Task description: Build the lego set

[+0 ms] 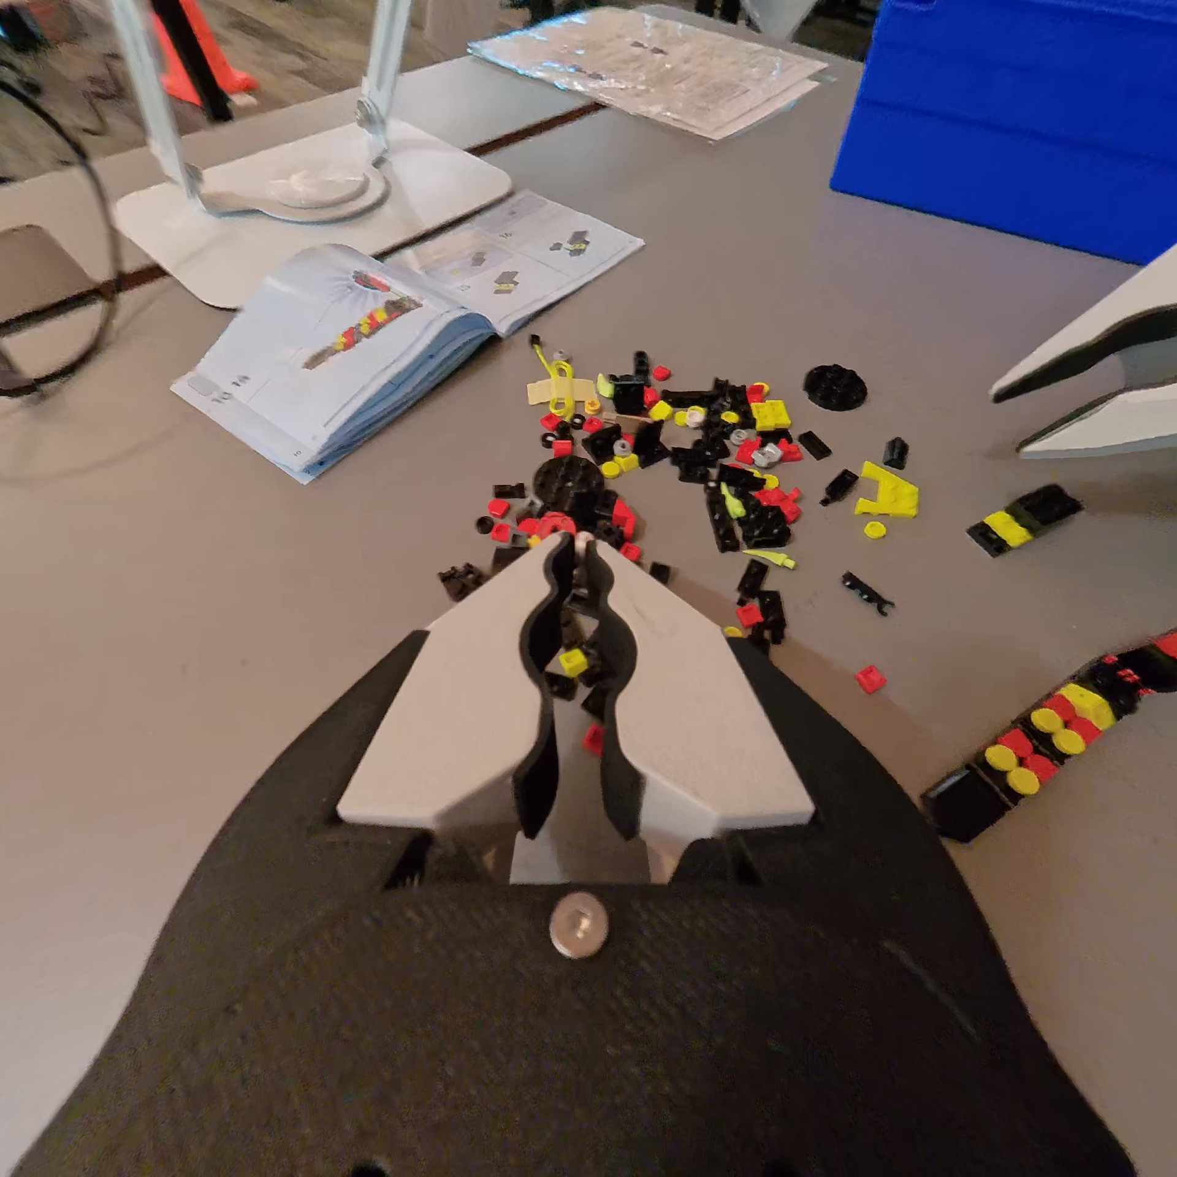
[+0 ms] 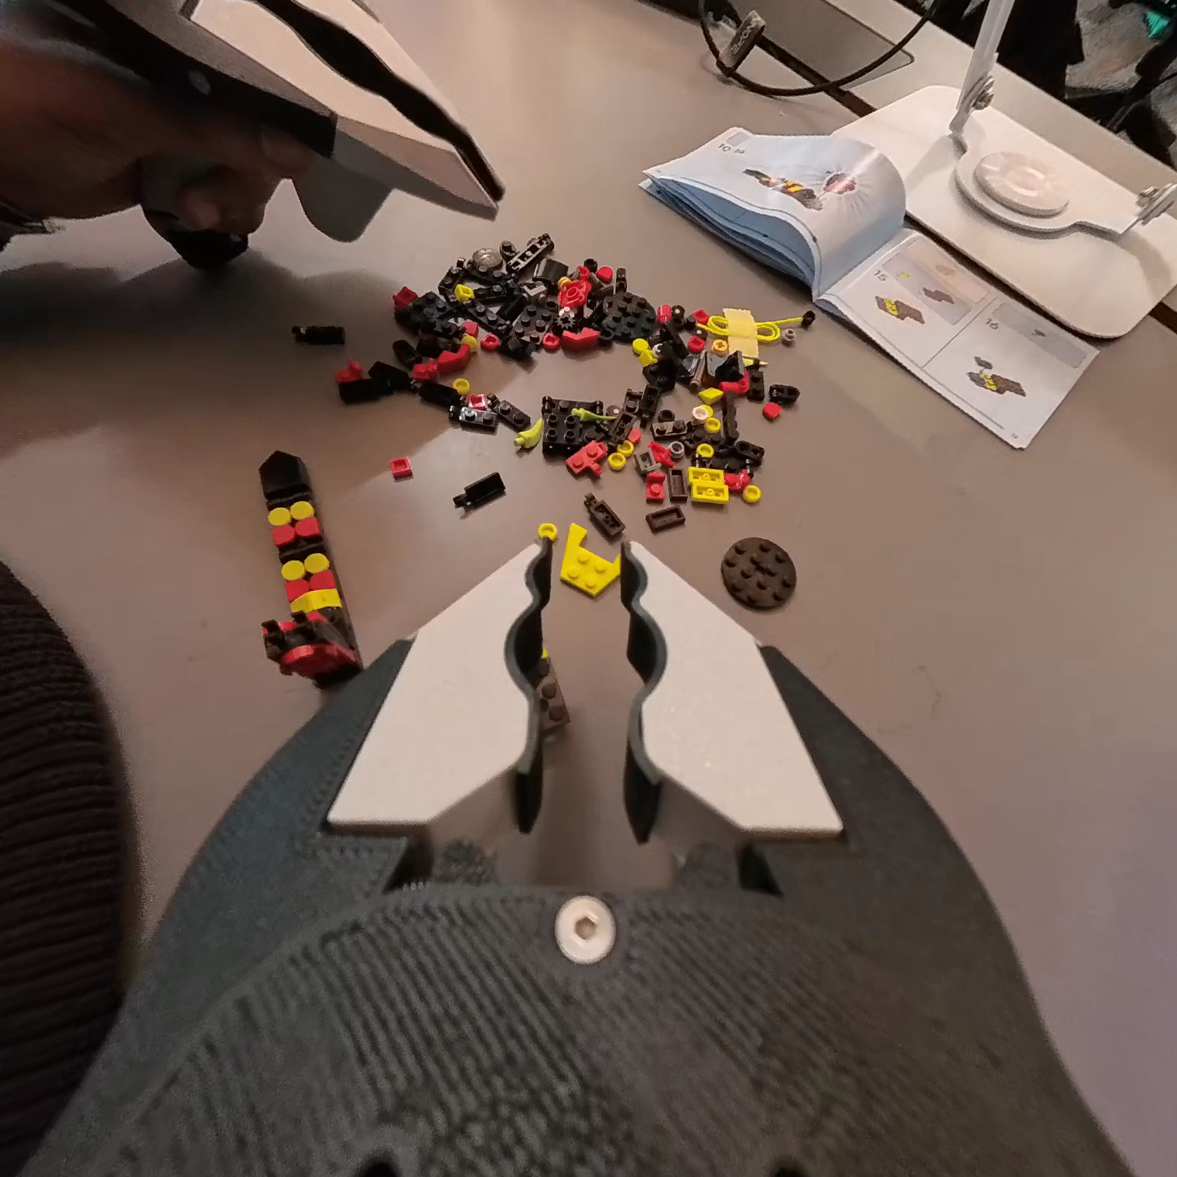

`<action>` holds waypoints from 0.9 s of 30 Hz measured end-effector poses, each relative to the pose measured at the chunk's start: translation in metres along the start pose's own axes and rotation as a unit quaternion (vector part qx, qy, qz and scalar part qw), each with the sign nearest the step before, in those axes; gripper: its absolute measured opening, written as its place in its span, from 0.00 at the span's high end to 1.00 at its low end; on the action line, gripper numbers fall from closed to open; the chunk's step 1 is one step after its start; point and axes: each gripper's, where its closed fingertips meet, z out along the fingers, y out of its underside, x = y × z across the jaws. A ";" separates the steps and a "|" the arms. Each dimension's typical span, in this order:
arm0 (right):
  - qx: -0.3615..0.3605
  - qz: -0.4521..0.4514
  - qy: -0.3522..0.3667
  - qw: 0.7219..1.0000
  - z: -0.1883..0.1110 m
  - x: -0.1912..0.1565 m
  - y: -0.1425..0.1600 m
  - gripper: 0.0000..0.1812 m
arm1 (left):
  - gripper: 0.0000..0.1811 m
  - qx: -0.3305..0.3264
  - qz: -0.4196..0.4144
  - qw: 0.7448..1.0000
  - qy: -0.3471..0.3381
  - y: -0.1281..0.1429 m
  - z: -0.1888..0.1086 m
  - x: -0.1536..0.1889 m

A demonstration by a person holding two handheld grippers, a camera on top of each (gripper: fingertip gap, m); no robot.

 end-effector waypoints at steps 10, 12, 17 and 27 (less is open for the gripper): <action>-0.006 -0.003 0.009 1.000 0.001 0.004 0.002 0.89 | 0.90 -0.127 -0.044 0.982 0.130 0.001 0.058 0.044; -0.007 -0.003 0.008 1.000 0.001 0.004 0.003 0.89 | 0.92 -0.134 -0.072 0.977 0.147 -0.002 0.066 0.049; -0.010 -0.005 0.003 1.000 0.003 0.001 0.003 0.89 | 0.96 -0.157 -0.069 0.976 0.135 0.003 0.077 0.046; -0.005 -0.004 0.001 1.000 0.002 0.000 0.001 0.89 | 0.97 -0.165 -0.042 0.979 0.111 0.006 0.081 0.040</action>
